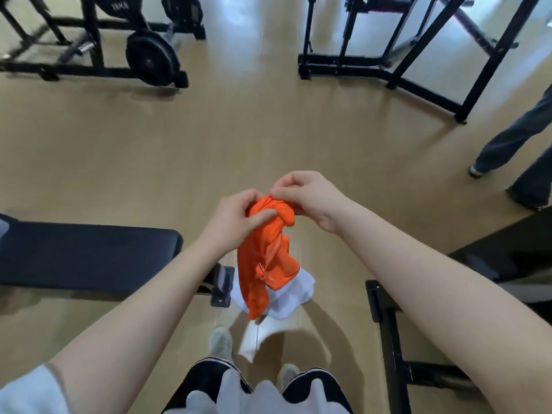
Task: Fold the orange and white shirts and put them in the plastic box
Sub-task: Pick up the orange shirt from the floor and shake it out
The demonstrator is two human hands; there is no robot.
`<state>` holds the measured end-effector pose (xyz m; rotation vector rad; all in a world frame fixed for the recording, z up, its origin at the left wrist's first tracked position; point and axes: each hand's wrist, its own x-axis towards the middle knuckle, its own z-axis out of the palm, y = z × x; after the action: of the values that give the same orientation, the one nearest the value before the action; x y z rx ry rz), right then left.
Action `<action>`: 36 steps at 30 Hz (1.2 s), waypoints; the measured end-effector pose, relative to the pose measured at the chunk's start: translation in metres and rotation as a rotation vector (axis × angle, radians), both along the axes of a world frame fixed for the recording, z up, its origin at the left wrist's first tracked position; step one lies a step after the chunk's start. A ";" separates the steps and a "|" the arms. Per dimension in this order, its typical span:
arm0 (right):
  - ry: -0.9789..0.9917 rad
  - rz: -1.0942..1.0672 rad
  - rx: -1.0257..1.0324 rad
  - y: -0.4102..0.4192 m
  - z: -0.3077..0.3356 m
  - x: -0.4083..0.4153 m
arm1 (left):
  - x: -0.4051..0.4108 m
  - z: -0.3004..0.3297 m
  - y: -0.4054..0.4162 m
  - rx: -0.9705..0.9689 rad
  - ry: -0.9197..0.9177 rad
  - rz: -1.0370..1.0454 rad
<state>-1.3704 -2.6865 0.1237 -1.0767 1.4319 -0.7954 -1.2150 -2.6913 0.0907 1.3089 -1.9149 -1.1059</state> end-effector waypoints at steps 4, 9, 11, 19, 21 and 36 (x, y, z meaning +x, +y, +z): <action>-0.182 0.072 -0.072 0.028 -0.022 0.001 | 0.003 0.013 0.027 0.082 0.172 0.179; 0.024 0.211 -0.146 0.057 -0.047 0.019 | 0.016 0.025 0.056 0.149 0.374 0.368; 0.286 0.295 -0.214 0.057 -0.054 0.022 | 0.025 0.026 0.063 0.195 0.469 0.428; 0.662 0.159 -0.198 0.056 -0.081 0.021 | 0.072 0.025 0.084 0.342 0.713 0.495; 0.669 0.112 -0.165 0.057 -0.090 0.029 | 0.083 0.026 0.090 0.370 0.784 0.472; -0.408 -0.271 0.267 0.077 -0.102 0.152 | 0.226 -0.021 0.109 0.383 0.444 0.754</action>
<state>-1.2183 -2.6092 0.0213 -0.4872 1.2981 -0.9241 -0.9890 -2.5821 0.0693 1.6158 -0.7896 -1.2300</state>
